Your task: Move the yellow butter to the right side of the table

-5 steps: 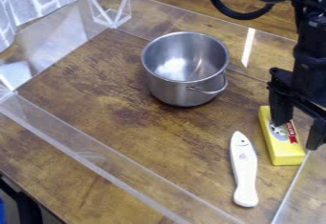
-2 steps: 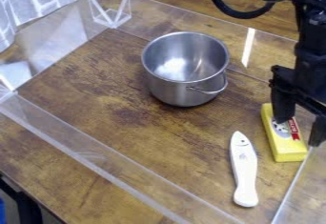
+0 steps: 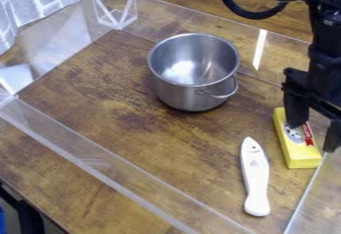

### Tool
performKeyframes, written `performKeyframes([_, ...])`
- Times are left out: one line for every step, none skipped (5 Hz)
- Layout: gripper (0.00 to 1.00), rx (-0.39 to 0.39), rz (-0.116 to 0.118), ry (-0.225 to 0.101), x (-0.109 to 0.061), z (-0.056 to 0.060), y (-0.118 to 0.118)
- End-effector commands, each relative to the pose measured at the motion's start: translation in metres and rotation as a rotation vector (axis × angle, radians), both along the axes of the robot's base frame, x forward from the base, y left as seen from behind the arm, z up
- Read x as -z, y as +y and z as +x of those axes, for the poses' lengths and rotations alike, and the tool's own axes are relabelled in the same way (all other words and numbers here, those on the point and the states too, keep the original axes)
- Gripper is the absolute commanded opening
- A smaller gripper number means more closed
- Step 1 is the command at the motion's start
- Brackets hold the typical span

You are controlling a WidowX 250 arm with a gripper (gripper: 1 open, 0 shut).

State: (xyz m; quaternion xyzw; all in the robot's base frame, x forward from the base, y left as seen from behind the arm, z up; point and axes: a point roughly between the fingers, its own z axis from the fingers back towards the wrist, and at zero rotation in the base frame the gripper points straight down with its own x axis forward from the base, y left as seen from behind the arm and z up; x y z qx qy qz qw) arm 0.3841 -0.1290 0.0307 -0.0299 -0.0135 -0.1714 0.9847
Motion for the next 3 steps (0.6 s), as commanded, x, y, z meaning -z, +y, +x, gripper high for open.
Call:
performKeyframes([1.0,-0.071,0.042,0.068,0.021,-0.011,0.034])
performKeyframes([1.0,-0.095,0.048,0.041,0.0,-0.013,0.041])
performKeyframes([1.0,-0.149,0.067,-0.005,-0.03,-0.015,0.057])
